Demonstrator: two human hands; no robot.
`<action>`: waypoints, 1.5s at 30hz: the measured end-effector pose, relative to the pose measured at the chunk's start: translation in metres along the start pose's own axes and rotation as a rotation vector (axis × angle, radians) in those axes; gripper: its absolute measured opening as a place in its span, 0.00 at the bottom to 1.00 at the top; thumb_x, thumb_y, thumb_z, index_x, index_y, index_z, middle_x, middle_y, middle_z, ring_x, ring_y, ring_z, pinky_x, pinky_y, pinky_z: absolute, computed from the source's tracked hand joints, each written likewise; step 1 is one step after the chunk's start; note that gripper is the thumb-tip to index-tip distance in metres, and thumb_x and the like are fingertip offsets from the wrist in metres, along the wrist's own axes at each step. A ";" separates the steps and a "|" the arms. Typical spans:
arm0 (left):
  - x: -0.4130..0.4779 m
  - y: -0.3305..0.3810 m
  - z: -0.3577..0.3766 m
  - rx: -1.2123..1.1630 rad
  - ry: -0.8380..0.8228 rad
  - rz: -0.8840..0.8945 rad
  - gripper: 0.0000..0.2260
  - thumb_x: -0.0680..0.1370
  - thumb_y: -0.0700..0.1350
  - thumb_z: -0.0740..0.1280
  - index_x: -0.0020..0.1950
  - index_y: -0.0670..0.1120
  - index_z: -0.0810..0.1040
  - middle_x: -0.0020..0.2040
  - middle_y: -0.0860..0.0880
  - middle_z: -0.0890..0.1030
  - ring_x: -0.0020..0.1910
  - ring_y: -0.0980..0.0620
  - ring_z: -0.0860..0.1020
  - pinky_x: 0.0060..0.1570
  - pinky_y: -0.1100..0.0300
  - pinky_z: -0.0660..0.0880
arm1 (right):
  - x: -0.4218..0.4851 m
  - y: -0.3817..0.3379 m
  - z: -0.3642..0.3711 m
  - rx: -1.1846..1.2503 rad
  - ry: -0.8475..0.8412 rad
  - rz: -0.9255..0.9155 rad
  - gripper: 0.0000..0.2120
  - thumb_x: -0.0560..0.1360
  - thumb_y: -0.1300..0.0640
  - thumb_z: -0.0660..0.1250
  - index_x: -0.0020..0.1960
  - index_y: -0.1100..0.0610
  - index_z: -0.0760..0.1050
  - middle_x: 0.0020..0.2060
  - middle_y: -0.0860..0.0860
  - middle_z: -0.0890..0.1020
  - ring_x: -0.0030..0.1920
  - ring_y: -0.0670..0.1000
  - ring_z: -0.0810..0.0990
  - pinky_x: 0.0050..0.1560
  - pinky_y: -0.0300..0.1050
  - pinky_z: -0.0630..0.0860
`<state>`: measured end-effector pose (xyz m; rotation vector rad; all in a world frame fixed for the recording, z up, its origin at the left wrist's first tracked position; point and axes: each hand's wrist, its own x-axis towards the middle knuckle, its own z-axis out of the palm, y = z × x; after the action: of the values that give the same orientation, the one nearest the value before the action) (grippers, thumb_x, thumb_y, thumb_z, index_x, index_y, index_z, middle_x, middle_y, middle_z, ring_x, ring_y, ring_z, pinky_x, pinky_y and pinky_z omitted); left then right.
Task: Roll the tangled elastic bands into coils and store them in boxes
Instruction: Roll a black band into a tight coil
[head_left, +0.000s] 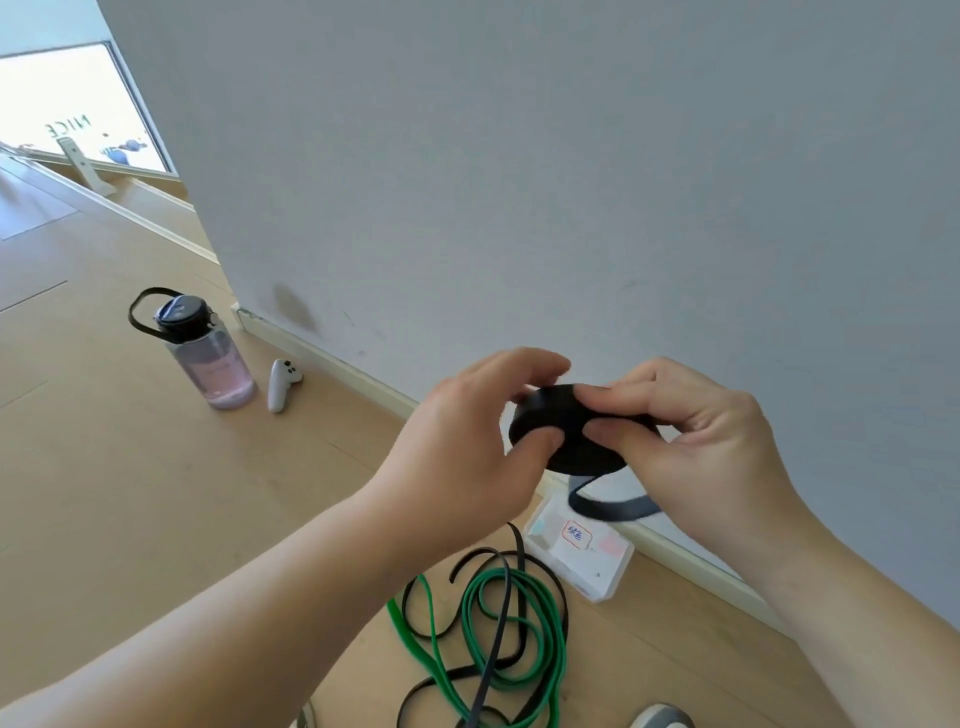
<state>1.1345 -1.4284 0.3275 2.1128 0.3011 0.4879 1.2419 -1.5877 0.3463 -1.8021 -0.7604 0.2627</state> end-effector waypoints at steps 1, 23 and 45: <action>0.000 -0.001 0.001 0.038 -0.015 0.026 0.21 0.77 0.40 0.72 0.67 0.57 0.77 0.58 0.62 0.82 0.58 0.62 0.79 0.60 0.59 0.79 | 0.000 0.000 0.000 -0.006 -0.019 0.018 0.16 0.73 0.70 0.75 0.47 0.49 0.88 0.43 0.47 0.86 0.47 0.51 0.87 0.49 0.51 0.86; 0.001 -0.003 -0.008 0.022 -0.093 -0.073 0.20 0.77 0.41 0.72 0.67 0.56 0.78 0.57 0.63 0.81 0.56 0.65 0.78 0.55 0.63 0.79 | 0.000 0.006 -0.003 -0.125 -0.009 -0.096 0.20 0.74 0.71 0.74 0.49 0.45 0.87 0.43 0.44 0.86 0.45 0.46 0.85 0.48 0.36 0.81; 0.005 -0.006 -0.010 -0.320 -0.140 -0.262 0.16 0.79 0.39 0.71 0.64 0.54 0.79 0.52 0.54 0.84 0.51 0.58 0.84 0.53 0.57 0.83 | 0.002 0.010 -0.007 -0.021 0.033 0.029 0.17 0.78 0.67 0.70 0.52 0.45 0.85 0.46 0.41 0.88 0.50 0.43 0.86 0.55 0.39 0.82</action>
<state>1.1338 -1.4156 0.3283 1.7544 0.3854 0.2156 1.2513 -1.5938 0.3401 -1.8338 -0.7168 0.2436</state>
